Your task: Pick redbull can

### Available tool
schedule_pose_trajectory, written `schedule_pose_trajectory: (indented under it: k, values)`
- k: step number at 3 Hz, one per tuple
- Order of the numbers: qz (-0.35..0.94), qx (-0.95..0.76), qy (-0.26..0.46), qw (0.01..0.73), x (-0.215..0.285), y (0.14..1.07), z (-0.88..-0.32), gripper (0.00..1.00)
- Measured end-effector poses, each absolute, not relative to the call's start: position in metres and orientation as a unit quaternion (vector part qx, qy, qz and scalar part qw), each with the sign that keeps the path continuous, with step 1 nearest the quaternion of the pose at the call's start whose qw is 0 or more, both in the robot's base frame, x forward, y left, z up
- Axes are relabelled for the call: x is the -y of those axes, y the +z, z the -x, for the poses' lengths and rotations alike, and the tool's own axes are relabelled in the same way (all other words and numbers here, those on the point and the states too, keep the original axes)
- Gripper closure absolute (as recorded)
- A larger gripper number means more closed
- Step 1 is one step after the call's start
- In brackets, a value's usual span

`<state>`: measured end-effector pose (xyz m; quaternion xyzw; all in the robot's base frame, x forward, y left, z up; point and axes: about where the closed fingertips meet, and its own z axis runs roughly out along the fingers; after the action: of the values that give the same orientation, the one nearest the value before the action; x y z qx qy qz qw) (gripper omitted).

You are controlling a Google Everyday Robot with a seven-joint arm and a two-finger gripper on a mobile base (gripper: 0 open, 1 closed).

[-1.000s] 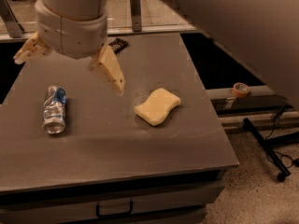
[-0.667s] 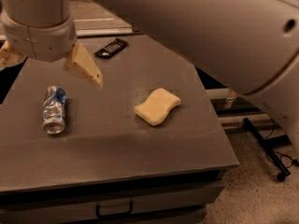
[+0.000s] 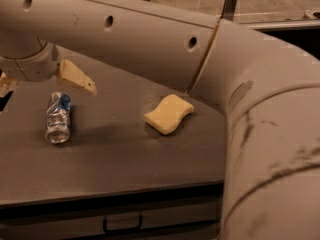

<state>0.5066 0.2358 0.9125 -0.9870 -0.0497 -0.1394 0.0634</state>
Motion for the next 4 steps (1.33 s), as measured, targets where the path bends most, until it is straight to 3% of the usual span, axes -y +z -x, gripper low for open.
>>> schedule_pose_trajectory:
  k: [2, 3, 4]
  values:
    - [0.993, 0.042, -0.101, 0.04, -0.245, 0.867, -0.543, 0.0]
    - [0.996, 0.05, -0.066, 0.046, -0.253, 0.847, -0.542, 0.16]
    - [0.996, 0.06, -0.037, 0.05, -0.259, 0.831, -0.537, 0.39]
